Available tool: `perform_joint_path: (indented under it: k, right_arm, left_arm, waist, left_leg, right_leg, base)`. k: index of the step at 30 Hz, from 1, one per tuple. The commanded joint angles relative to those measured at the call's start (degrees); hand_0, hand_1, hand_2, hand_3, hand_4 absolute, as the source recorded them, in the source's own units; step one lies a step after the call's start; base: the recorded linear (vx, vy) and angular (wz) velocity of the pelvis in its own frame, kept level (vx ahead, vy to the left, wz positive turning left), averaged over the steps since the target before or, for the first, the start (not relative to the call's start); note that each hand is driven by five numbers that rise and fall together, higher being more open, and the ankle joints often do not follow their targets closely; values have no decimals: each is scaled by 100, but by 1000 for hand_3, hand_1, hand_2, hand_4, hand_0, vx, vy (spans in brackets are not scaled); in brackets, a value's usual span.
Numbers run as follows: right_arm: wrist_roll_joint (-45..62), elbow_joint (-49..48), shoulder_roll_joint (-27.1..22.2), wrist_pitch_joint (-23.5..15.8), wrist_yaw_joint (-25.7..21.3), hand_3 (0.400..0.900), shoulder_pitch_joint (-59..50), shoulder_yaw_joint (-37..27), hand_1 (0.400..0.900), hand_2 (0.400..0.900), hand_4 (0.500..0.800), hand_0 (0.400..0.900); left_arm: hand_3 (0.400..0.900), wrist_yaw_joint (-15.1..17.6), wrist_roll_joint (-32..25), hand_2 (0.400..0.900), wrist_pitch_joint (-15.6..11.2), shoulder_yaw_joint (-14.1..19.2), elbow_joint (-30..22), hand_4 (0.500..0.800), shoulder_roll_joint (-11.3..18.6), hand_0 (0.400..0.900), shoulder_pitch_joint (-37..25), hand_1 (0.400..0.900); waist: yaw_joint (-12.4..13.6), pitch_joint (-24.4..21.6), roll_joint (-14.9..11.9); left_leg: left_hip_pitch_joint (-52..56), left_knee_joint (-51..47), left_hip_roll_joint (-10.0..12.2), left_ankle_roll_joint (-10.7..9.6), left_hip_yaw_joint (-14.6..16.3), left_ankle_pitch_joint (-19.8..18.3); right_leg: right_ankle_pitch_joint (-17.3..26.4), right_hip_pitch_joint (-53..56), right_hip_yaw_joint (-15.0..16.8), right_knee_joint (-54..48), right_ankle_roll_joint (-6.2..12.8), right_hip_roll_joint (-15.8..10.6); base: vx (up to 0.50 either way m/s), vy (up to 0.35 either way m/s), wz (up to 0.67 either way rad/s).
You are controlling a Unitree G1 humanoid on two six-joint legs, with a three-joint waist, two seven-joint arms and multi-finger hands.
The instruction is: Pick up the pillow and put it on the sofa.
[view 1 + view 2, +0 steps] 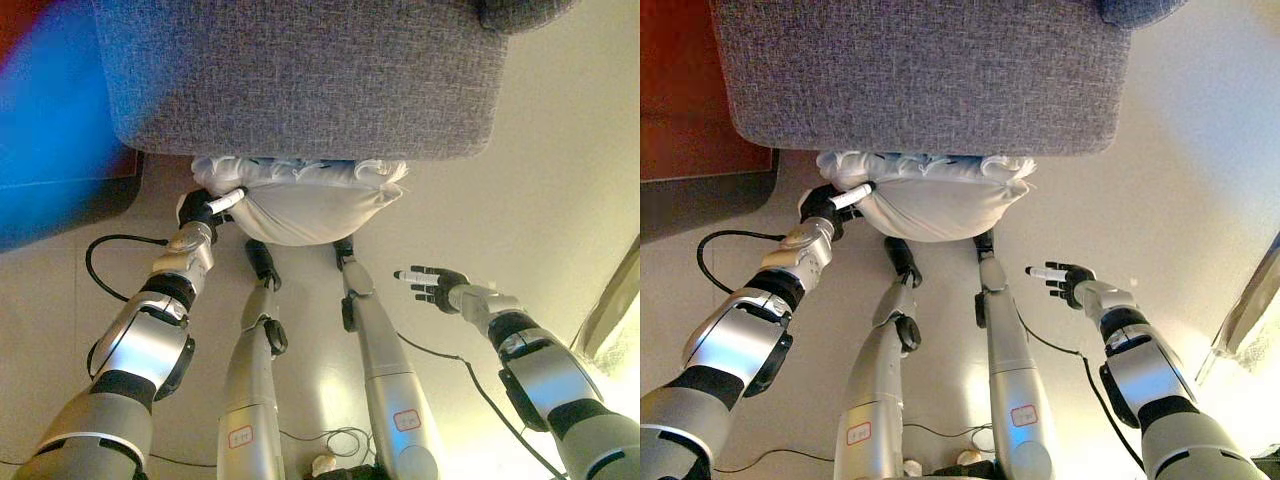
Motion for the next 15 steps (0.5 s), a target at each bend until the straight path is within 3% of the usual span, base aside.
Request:
perform_joint_path:
  k: [1,4,5,10,15]
  right_arm:
    - [37,210,-316,225,-84,900,157,223,900,900,800,900]
    - [15,173,-282,176,-123,900,249,235,900,900,800,900]
    - [90,158,-274,356,-198,900,291,232,900,900,800,900]
    - [-315,99,-393,-506,293,900,1282,-40,900,900,800,900]
    - [-457,129,-237,-464,237,900,1446,-52,900,900,800,900]
  left_arm:
    - [400,-71,-186,400,-296,249,-80,500,77,400,-597,400]
    - [400,-99,-73,400,-338,259,-151,500,-1,400,-360,400]
    - [400,-94,-12,400,-350,262,-190,500,-39,400,-248,400]
    - [400,-111,128,400,-536,348,-425,500,-120,400,514,400]
    - [400,-194,367,400,-408,372,-473,500,-194,400,834,400]
  waist:
    - [52,26,33]
    - [87,26,37]
    - [101,26,41]
    - [102,26,4]
    - [150,-11,33]
  left_leg:
    - [173,777,-20,-631,-146,-887]
    - [428,737,-41,-632,-108,-875]
    - [550,710,-50,-631,-96,-866]
    - [1187,605,-68,-610,-62,-853]
    - [1909,472,-62,-566,-28,-873]
  right_leg:
    - [-375,429,-143,-172,204,288]
    - [-367,681,-180,-235,209,258]
    - [-368,802,-191,-263,212,251]
    - [-438,1464,-185,-286,215,264]
    - [-573,2182,-235,-319,168,207]
  base:
    - [-8,28,-4]
    - [-8,47,-7]
    - [-19,71,-13]
    - [-23,62,-10]
    - [45,40,2]
